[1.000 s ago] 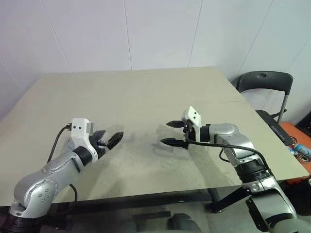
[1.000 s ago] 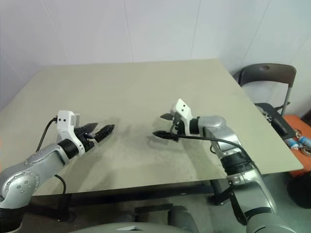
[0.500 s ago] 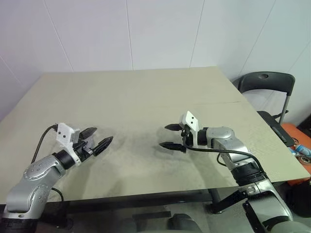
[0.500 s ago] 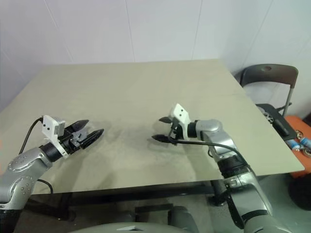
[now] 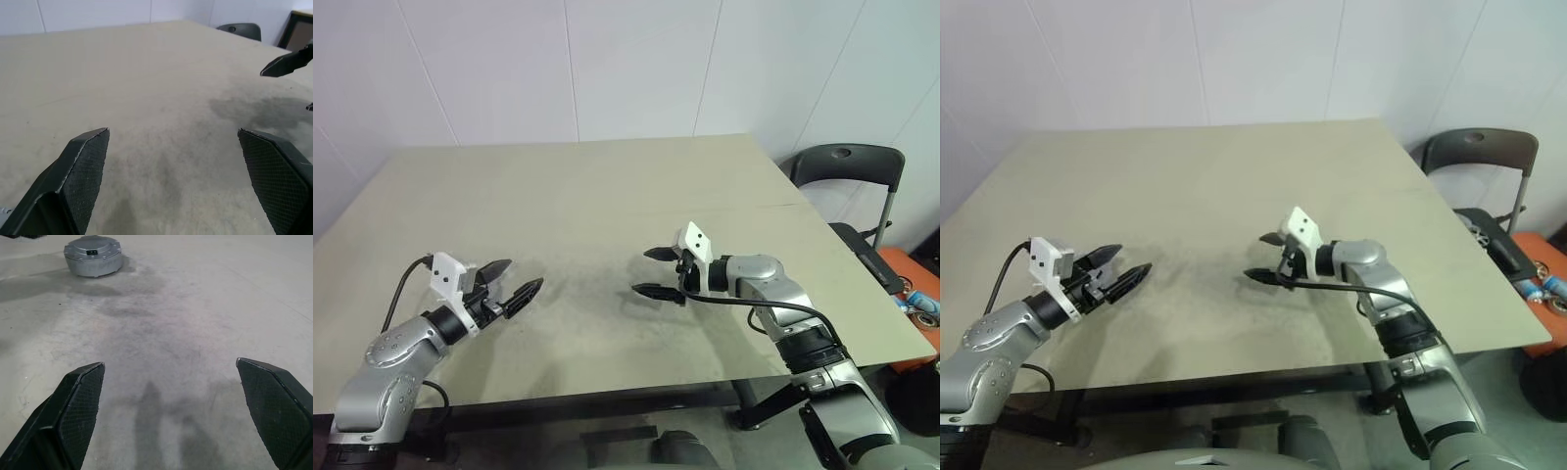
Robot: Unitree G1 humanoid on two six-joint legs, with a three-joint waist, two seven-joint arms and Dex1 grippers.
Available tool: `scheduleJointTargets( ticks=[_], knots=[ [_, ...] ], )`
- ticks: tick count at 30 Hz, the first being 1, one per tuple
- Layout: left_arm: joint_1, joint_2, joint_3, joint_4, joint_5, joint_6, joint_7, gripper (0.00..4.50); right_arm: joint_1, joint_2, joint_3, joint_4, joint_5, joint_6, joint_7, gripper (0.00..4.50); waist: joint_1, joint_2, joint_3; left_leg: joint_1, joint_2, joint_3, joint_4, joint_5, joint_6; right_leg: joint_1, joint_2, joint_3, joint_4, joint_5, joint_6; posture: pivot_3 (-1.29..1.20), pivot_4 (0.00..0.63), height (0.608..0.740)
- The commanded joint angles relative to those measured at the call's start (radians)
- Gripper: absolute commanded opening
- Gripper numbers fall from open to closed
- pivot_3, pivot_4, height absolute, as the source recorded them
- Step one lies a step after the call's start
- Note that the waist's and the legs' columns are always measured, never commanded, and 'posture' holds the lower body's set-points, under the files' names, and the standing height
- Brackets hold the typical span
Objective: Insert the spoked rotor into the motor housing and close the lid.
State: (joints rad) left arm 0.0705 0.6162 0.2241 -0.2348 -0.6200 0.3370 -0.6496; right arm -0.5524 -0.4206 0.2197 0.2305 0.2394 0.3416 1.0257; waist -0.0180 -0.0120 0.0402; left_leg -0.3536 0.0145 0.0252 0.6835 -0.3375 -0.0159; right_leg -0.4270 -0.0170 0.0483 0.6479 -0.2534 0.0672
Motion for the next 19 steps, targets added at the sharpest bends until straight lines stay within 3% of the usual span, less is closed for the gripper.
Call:
scheduleJointTargets(
  ticks=[1,19],
  knots=[
    [-0.023,0.000,0.037,-0.010,0.007,-0.014,-0.010,4.47,-0.011,0.006,-0.026,-0.014,0.008,-0.011,-0.008,4.50,0.000,0.000,0.000,0.000,0.000,0.000,0.000,0.000,0.000,0.000,0.000,0.000,0.000,0.000,0.000,0.00,0.000,0.740],
    [-0.027,-0.014,0.050,0.003,0.028,-0.019,-0.023,4.47,-0.011,0.010,-0.028,-0.003,0.005,-0.034,-0.017,4.50,0.000,0.000,0.000,0.000,0.000,0.000,0.000,0.000,0.000,0.000,-0.001,0.000,0.001,0.000,0.000,0.00,0.000,0.740]
  ],
)
